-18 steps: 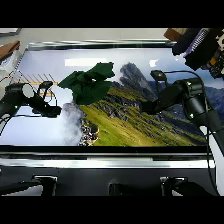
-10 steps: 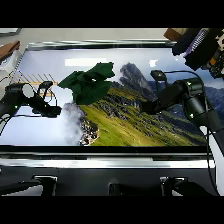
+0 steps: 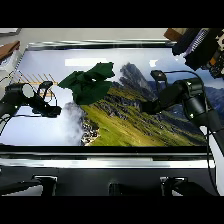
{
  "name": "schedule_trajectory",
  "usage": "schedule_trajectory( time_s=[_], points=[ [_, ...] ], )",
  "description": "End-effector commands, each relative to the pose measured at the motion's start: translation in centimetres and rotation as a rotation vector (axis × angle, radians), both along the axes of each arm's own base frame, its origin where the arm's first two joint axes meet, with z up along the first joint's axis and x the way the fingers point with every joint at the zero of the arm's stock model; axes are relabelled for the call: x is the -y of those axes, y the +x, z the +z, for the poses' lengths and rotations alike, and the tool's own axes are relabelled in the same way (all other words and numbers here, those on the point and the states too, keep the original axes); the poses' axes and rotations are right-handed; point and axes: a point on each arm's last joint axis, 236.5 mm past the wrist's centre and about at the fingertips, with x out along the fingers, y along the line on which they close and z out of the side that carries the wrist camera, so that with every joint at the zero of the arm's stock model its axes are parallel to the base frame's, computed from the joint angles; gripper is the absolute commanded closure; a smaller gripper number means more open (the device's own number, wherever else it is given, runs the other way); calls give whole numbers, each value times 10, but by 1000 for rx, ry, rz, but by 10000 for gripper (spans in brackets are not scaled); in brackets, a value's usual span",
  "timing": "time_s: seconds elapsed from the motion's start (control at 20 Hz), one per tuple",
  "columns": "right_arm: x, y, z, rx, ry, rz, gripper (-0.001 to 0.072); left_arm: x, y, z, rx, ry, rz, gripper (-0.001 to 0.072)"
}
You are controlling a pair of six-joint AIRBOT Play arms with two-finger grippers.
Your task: Fold the clothes and pants, and hang the long-sleeved shirts on hangers.
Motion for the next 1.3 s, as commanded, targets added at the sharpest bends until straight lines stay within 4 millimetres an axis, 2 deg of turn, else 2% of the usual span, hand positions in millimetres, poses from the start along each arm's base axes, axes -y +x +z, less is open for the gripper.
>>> schedule_trajectory(
  time_s=[0.0,0.15,0.25,0.4,0.45,0.5,0.7,0.85,0.9,0.95,1.05,1.15,1.2,1.25],
  points=[
    [0,0,0,1,0,1,682,0,1,0,2,0,0,686],
    [0,0,0,1,0,1,682,0,3,0,12,-1,1,686],
    [-1,2,1,8,3,0,682,1,18,0,73,-4,7,686],
    [-5,18,7,79,25,-10,682,1,21,0,83,-4,7,686],
    [-6,22,9,97,32,-12,682,1,26,0,101,-4,9,661],
    [-7,23,9,103,33,-13,681,1,33,0,129,-10,51,529],
    [-6,21,8,91,33,-19,680,7,81,18,315,-83,287,521],
    [-6,20,8,88,32,-22,681,11,87,21,341,-88,277,517],
    [-6,20,8,88,32,-22,681,12,93,23,369,-94,279,404],
    [-6,20,8,87,32,-22,680,15,99,27,397,-100,268,-13],
    [-5,17,7,74,29,-21,680,40,127,52,516,-138,174,-13],
    [-4,13,5,56,23,-21,680,81,173,86,649,-175,104,-13],
    [-4,12,5,52,23,-21,680,98,193,93,677,-182,76,-13],
    [-4,12,4,50,22,-21,680,114,215,90,689,-173,51,-13]
  ],
)
